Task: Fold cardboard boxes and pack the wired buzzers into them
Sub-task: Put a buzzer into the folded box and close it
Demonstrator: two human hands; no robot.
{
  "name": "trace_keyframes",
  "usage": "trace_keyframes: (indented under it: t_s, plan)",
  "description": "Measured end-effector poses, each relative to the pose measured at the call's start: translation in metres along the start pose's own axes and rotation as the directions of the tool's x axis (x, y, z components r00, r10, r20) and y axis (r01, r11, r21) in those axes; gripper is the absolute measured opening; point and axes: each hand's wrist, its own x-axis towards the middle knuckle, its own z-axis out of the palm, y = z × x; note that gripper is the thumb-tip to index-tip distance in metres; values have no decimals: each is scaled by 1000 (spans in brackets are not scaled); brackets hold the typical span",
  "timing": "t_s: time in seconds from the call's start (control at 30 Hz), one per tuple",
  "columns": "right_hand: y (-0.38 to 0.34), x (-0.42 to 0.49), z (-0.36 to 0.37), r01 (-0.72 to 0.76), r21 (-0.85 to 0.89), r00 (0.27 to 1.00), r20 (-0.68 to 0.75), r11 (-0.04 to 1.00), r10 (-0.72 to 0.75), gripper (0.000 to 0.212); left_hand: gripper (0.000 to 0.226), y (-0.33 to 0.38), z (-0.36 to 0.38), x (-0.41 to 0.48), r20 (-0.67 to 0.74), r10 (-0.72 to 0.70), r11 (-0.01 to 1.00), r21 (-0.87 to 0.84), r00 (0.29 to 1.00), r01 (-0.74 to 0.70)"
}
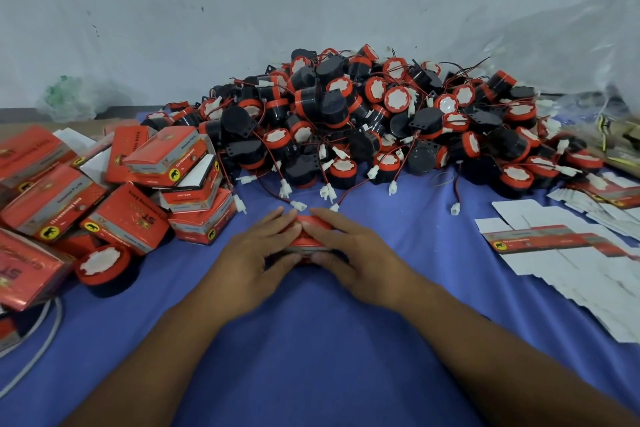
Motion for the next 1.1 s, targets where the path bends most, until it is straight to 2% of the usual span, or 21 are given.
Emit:
trace_keyframes:
  t_s: [0.1,0.17,0.23,0.33,0.53,0.6,0.63,0.7,0.73,0.8,0.87,0.9,0.93,1.0,1.03,1.1]
  plan:
    - [1,1,-4,-137,249,983,-89,959,163,33,71,-2,3,-1,27,35,999,5,999,-35]
    - [2,0,-7,-184,357,968,-97,916,232,23,61,0,4,3,-30,28,1000,3,999,-28]
    - [3,1,-10,-218,415,968,-20,883,249,20,46,4,2,6,-68,26,999,-27,997,-27]
    - [3,3,-10,-247,451,969,110,858,221,41,37,5,0,6,-93,20,996,-80,995,-27]
    - [4,3,-8,-232,526,967,29,818,255,45,57,5,-1,6,-92,-112,960,-267,989,84]
    - [6,2,-5,-228,486,968,23,844,249,53,55,8,-2,5,-148,-111,968,-240,983,73]
    - [6,2,-3,-236,458,967,19,857,256,60,53,10,-5,6,-223,-107,972,-228,969,55]
    - [8,1,-1,-281,417,952,8,864,305,65,51,12,-20,8,-455,-96,980,-201,885,3]
    - [9,0,1,-308,410,943,9,859,333,62,52,7,-32,10,-586,-90,988,-156,806,-3]
    - [11,-1,2,-340,373,933,21,863,359,49,54,-6,-61,17,-803,-105,994,-88,586,57]
    - [11,0,3,-316,312,944,14,896,328,38,51,-26,-97,24,-892,-201,975,-145,406,166]
    - [11,0,3,-289,287,954,2,914,301,34,48,-36,-114,27,-903,-218,960,-129,371,249]
    - [11,0,4,-264,268,961,-9,926,277,31,48,-48,-129,28,-898,-197,930,-43,393,366]
    - [10,1,5,-238,249,968,-15,939,250,26,57,-67,-149,30,-836,-194,838,131,513,530]
    - [10,1,5,-232,244,970,-13,942,243,24,60,-71,-153,31,-786,-219,803,191,578,564]
    - [10,1,4,-236,238,970,-5,942,244,20,65,-69,-147,35,-699,-253,806,231,669,546]
